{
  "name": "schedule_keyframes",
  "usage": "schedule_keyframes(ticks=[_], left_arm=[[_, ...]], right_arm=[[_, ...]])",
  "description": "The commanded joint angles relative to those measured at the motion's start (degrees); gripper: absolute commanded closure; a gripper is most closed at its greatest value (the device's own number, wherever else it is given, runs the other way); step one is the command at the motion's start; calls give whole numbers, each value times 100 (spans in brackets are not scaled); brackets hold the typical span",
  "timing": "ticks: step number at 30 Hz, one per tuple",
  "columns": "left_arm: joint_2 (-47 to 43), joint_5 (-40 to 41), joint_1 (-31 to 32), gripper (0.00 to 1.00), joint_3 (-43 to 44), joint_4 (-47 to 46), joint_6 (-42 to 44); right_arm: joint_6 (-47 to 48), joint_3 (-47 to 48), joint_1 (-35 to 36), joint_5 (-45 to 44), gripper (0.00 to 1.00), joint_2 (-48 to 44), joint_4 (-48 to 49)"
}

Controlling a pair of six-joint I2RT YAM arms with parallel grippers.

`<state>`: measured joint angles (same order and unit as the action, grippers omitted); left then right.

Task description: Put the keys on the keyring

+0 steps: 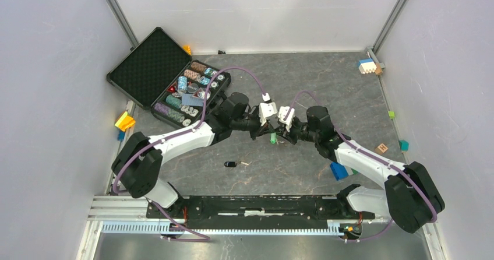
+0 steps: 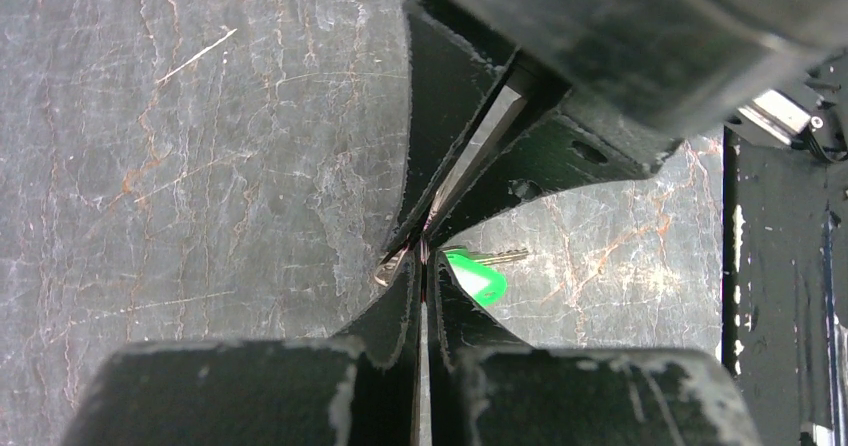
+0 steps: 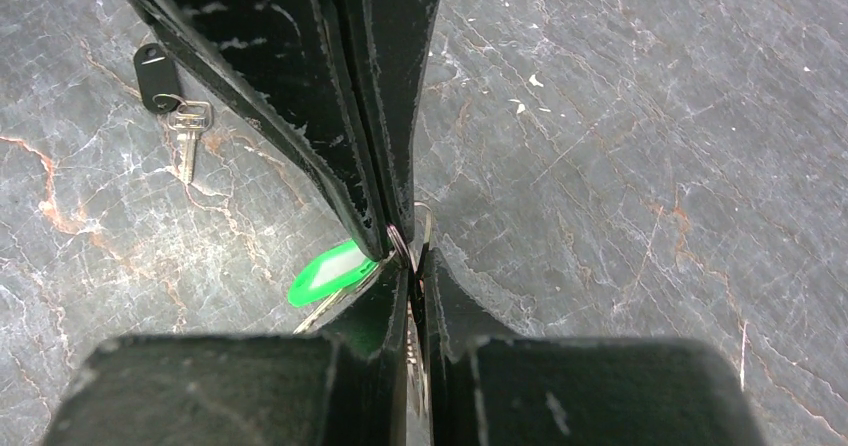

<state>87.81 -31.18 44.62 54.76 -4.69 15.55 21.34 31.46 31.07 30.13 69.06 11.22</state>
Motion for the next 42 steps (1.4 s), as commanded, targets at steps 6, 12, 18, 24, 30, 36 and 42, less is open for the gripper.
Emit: schedule_keyframes(ticks=[6,12,18,24,30,36,42], left_arm=[[-568,-128,-32,98,-218,419,963],[-931,316,-50,98,-305,759,1305],[-1010,452,-41,98,-244,908,1217],[-748,319,15,98,-104,773,870],[-408,-62,47,98,152,632,651],[-81,-295,47,98,269,489,605],[55,-269,29,98,307,285,598]], right_arm=[[116,18,35,202,100,-100,272],[59,18,40,-48,100,-103,283],[-3,18,44,-237,100,-119,302],[-108,-1,49,-350,100,-156,341],[-144,17,57,-226,100,-97,329],[-157,9,57,-114,100,-105,349],[-157,0,57,-24,100,-112,350]])
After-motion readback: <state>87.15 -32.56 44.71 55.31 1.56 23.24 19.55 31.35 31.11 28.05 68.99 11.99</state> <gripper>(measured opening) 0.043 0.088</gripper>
